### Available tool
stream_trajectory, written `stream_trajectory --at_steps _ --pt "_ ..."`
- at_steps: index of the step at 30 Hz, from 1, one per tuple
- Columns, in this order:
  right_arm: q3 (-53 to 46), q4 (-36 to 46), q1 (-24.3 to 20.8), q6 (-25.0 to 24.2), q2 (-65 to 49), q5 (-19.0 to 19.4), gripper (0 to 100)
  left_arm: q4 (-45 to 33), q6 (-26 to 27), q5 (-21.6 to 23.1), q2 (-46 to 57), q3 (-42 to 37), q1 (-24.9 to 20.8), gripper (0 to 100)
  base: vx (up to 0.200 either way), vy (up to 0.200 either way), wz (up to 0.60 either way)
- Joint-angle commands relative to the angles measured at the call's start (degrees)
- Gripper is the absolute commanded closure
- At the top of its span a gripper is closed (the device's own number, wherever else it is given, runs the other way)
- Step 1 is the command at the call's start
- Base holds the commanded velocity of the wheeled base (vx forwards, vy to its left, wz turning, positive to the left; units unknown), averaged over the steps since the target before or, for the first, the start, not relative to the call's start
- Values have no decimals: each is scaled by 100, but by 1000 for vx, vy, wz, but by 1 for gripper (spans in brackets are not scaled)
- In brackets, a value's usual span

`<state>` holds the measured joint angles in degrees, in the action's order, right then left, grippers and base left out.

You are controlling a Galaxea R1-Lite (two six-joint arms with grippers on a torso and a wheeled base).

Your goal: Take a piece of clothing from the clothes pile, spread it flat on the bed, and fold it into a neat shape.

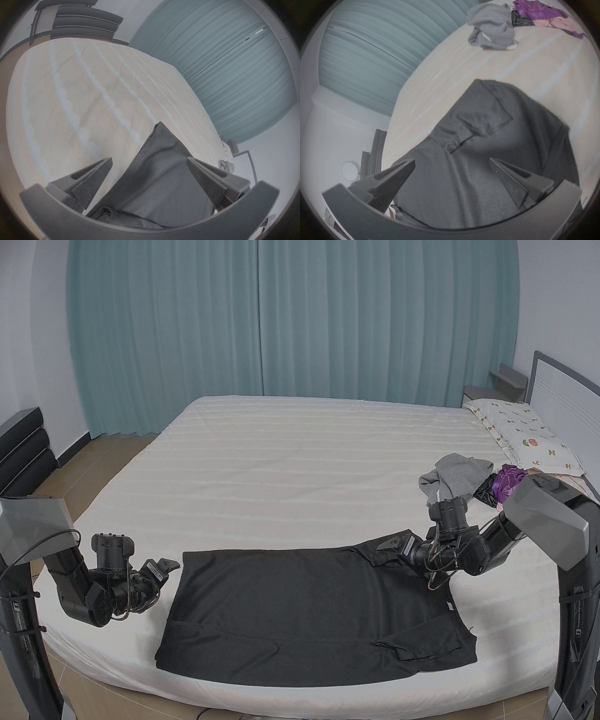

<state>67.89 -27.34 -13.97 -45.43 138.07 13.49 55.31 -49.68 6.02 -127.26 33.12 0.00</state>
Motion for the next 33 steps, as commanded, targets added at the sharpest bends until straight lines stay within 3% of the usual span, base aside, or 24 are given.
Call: stream_trajectory --at_steps 1,10,14,17,21,25,27,28,33 --pt "611 449 -150 -36 537 -93 0 6 -42 13 -133 54 9 0 0 0 0" --pt "1482 915 -132 -18 906 -224 0 6 -42 13 -212 89 70 0 0 0 0" --pt "2387 1495 -106 -27 1249 -224 0 6 -42 13 -212 89 70 0 0 0 0" --pt "2870 1495 -132 -62 1495 -304 0 15 -51 13 -212 80 70 0 0 0 0" --pt "3767 1372 -132 -88 1846 -717 0 15 -51 13 -203 63 70 0 0 0 0" --pt "4670 -272 -150 -159 2470 -1525 0 15 -51 13 -203 63 70 0 0 0 0" --pt "4670 -272 -150 -159 2470 -1525 0 15 -51 13 -203 63 70 0 0 0 0" --pt "4670 -904 -159 -9 2646 -1622 0 15 -51 13 -203 63 70 0 0 0 0" --pt "4670 -852 -141 641 2831 -1675 0 15 -51 13 -203 63 70 0 0 0 0"
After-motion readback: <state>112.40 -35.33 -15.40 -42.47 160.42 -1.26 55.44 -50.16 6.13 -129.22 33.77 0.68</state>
